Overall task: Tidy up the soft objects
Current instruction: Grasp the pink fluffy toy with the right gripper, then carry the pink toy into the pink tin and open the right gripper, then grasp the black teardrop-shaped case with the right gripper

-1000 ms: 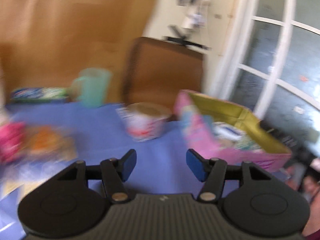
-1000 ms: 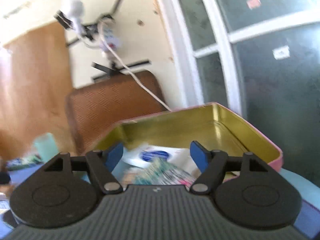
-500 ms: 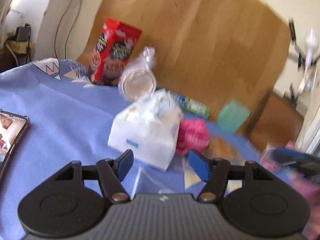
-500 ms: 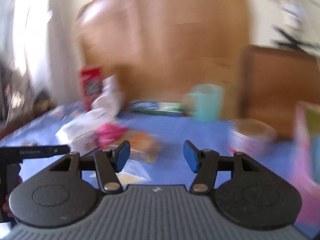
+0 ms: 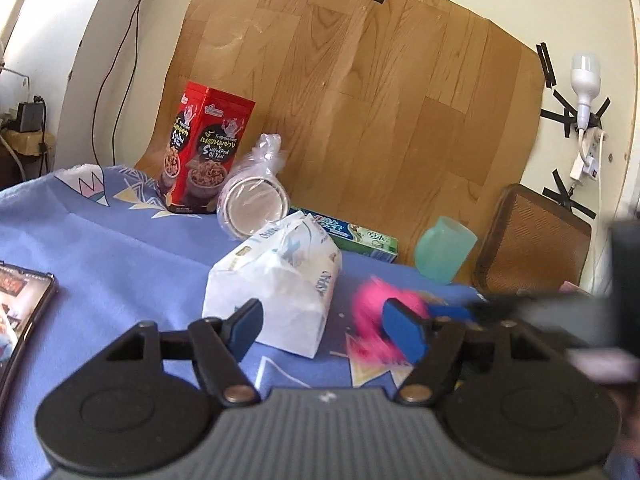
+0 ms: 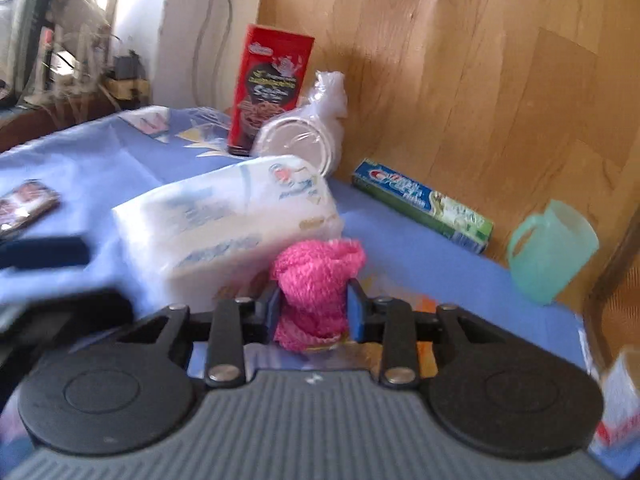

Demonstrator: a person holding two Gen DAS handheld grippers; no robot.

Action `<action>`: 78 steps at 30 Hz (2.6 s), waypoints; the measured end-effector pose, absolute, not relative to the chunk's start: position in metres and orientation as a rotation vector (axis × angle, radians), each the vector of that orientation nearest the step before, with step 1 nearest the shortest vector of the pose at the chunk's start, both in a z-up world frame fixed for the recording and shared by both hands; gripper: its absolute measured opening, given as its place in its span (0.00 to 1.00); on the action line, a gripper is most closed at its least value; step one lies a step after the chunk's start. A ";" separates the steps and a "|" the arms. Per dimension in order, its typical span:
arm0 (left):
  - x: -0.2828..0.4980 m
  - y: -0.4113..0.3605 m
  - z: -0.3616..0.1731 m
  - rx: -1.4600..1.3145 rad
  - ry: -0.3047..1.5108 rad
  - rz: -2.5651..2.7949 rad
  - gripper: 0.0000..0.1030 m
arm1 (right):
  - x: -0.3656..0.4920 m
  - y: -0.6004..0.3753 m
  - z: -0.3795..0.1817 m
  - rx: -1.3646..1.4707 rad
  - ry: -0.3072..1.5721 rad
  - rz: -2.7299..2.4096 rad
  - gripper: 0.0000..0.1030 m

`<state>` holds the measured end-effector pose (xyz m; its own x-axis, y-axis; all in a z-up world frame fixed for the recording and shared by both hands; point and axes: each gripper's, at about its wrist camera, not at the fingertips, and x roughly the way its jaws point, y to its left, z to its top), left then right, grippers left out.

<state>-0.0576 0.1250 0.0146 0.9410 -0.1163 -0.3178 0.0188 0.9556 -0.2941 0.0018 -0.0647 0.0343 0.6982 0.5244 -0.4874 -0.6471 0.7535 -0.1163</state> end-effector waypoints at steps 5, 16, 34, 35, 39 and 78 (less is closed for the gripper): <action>-0.053 0.126 0.014 -0.318 0.406 -0.146 0.66 | -0.068 -0.126 0.032 -0.239 0.456 0.749 0.35; -0.068 0.053 0.025 -0.336 0.594 -0.514 0.65 | -0.131 -0.203 0.010 -0.040 0.492 0.663 0.47; -0.048 -0.158 0.085 -0.014 0.526 -0.892 0.53 | -0.149 -0.310 0.023 0.147 0.259 0.344 0.38; -0.047 -0.174 0.086 -0.008 0.528 -0.908 0.53 | -0.148 -0.322 0.025 0.157 0.253 0.307 0.38; -0.042 -0.233 0.090 0.023 0.521 -0.915 0.59 | -0.139 -0.370 0.027 0.190 0.256 0.153 0.38; -0.053 -0.102 0.061 0.135 0.487 -0.440 0.85 | -0.138 -0.387 0.032 0.474 0.248 -0.111 0.84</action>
